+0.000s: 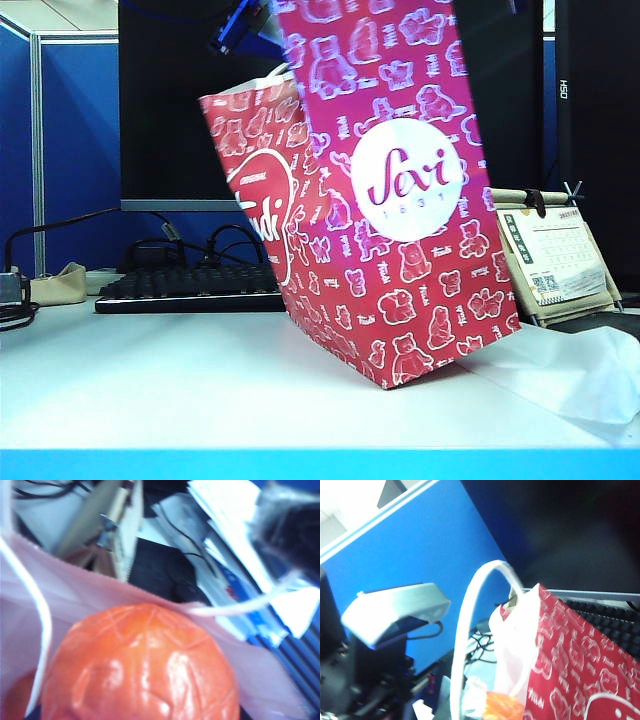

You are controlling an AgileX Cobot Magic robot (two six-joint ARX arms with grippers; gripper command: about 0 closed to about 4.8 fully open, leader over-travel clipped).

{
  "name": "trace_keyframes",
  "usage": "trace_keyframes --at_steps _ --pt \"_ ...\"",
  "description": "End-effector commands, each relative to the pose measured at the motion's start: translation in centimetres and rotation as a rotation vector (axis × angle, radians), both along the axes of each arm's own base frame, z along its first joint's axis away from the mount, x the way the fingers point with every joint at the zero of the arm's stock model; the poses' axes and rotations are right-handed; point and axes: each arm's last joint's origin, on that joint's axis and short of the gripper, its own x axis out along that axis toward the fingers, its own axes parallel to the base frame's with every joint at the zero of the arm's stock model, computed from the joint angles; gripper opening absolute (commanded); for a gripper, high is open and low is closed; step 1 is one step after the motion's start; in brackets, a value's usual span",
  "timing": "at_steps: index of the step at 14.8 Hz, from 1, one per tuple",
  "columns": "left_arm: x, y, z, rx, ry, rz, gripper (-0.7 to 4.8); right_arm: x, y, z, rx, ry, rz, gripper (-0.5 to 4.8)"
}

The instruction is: Open the paper bag and put two oranges into the paper bag.

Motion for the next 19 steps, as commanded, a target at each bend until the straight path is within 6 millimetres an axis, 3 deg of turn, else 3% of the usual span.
trace_keyframes --at_steps 1,6,10,14,16,17,19 --pt "0.5 0.4 -0.2 0.041 -0.026 0.078 -0.06 -0.4 -0.1 1.3 0.046 -0.073 -0.001 -0.06" --pt "2.1 1.8 -0.8 0.076 -0.012 0.183 -0.05 -0.9 -0.3 1.8 0.077 -0.061 -0.016 -0.06" --pt "2.0 1.3 0.4 0.003 0.000 0.118 -0.06 -1.0 -0.2 1.8 0.077 -0.056 0.012 -0.06" --pt "1.9 1.2 0.2 -0.007 0.030 0.084 -0.04 -1.0 -0.2 1.8 0.076 -0.057 0.038 -0.06" --pt "1.9 1.2 0.2 -0.018 0.054 0.100 2.83 -1.1 -0.1 1.9 0.076 -0.060 0.062 -0.06" --pt "1.9 1.3 0.1 -0.018 0.077 0.114 4.79 -1.2 -0.2 2.0 0.079 -0.067 0.063 -0.06" --pt "1.9 1.3 0.0 -0.010 0.088 0.115 4.79 -1.2 -0.2 2.1 0.081 -0.072 0.062 -0.06"
